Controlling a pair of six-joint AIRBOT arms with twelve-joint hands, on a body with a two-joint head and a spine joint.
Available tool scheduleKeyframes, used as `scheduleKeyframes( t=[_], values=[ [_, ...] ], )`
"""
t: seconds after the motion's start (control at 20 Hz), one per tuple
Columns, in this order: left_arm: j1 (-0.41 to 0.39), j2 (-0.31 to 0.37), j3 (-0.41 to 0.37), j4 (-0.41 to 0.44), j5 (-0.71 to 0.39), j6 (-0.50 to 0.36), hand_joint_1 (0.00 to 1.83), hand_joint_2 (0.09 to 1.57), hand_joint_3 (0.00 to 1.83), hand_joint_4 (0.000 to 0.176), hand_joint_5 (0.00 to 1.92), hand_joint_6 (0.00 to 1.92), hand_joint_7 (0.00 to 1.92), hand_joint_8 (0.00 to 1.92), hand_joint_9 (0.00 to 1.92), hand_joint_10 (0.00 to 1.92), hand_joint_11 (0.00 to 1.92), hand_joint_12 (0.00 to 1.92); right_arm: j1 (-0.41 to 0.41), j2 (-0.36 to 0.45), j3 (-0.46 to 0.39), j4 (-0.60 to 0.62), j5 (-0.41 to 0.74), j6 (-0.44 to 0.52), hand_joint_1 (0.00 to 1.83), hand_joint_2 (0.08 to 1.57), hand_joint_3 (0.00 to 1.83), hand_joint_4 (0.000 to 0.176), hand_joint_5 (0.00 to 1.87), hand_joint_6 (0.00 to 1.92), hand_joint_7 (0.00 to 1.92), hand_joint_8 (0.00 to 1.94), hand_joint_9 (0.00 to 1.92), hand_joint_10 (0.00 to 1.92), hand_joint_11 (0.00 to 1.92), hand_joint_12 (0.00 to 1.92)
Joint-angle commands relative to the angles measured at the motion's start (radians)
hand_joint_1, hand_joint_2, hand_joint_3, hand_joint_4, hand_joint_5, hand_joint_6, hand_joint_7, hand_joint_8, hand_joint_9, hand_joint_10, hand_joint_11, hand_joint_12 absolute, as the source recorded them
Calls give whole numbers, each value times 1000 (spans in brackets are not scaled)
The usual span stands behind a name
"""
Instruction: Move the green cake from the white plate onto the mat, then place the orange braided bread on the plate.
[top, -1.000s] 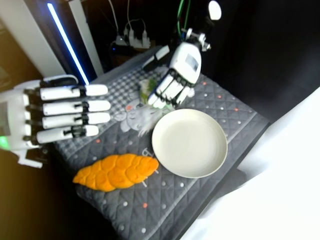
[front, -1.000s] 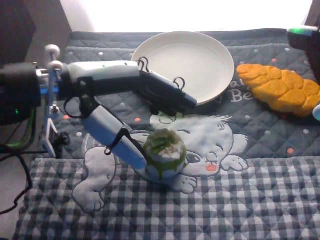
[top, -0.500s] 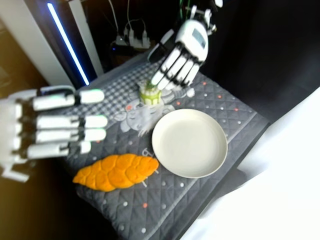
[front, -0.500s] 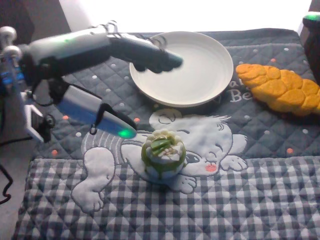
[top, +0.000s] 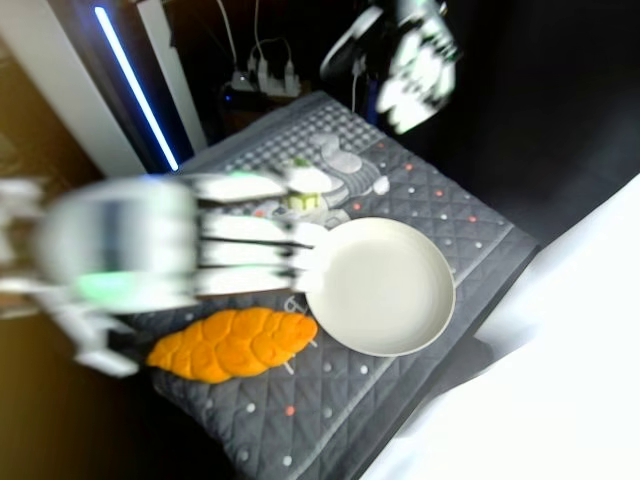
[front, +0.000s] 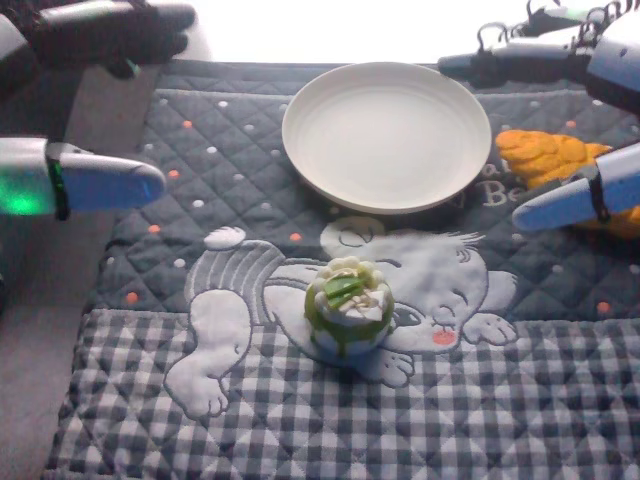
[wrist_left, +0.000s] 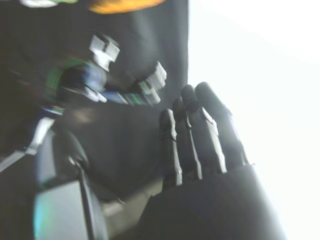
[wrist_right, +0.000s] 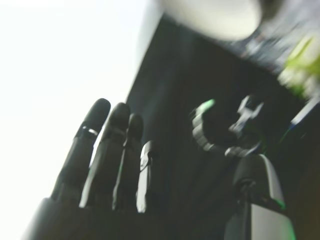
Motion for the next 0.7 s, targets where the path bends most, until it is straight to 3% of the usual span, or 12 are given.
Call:
scheduleKeyframes(
  t=[0.0, 0.05, 0.1, 0.25, 0.35, 0.45, 0.5, 0.55, 0.6, 0.65],
  values=[
    [2, 8, -9, -36, -152, 4, 737, 752, 0, 0, 299, 0, 436, 0, 454, 64, 59, 1422, 13, 25, 19, 68, 85, 3, 567, 773, 0, 176, 247, 1, 487, 0, 434, 0, 14, 686],
    [24, 22, -21, -60, -178, 15, 834, 772, 4, 0, 248, 2, 347, 0, 385, 19, 4, 1502, 13, 25, 23, 63, 67, 3, 589, 742, 0, 176, 230, 0, 426, 0, 336, 0, 40, 686],
    [35, 28, -27, -71, -189, 20, 863, 779, 4, 0, 261, 5, 330, 1, 375, 12, 0, 1451, 13, 25, 24, 63, 63, 3, 619, 731, 0, 176, 198, 0, 388, 0, 302, 2, 36, 576],
    [72, 36, -36, -102, -221, 24, 832, 804, 9, 0, 293, 9, 366, 12, 387, 13, 0, 1468, 13, 27, 25, 68, 62, 3, 630, 720, 0, 176, 179, 2, 357, 0, 319, 4, 129, 530],
    [95, 36, -37, -122, -241, 24, 849, 788, 0, 5, 327, 10, 399, 10, 411, 18, 0, 1520, 13, 33, 22, 73, 62, 3, 593, 625, 1, 176, 133, 0, 312, 0, 333, 1, 13, 698],
    [120, 40, -40, -144, -270, 25, 875, 747, 0, 0, 315, 3, 394, 5, 413, 15, 0, 1507, 13, 63, 17, 108, 75, 3, 580, 594, 0, 176, 114, 0, 328, 3, 338, 2, 2, 740],
    [133, 47, -46, -155, -283, 29, 874, 724, 0, 0, 308, 4, 400, 5, 424, 12, 0, 1448, 13, 67, 16, 115, 76, 3, 645, 606, 2, 138, 73, 1, 300, 3, 336, 2, 0, 993],
    [151, 57, -56, -168, -302, 36, 879, 732, 0, 0, 286, 1, 395, 3, 419, 9, 0, 1449, 13, 69, 16, 125, 76, 3, 661, 611, 2, 124, 58, 0, 297, 3, 343, 4, 0, 1049],
    [169, 65, -65, -181, -319, 41, 862, 736, 0, 0, 280, 0, 395, 2, 408, 3, 0, 1451, 13, 69, 16, 128, 75, 3, 701, 615, 3, 116, 48, 0, 297, 3, 339, 3, 0, 1058],
    [187, 69, -71, -192, -335, 42, 854, 724, 0, 0, 307, 7, 415, 7, 418, 7, 0, 1477, 12, 70, 16, 128, 70, 2, 714, 620, 2, 123, 40, 0, 276, 0, 320, 1, 0, 1029]
  ],
)
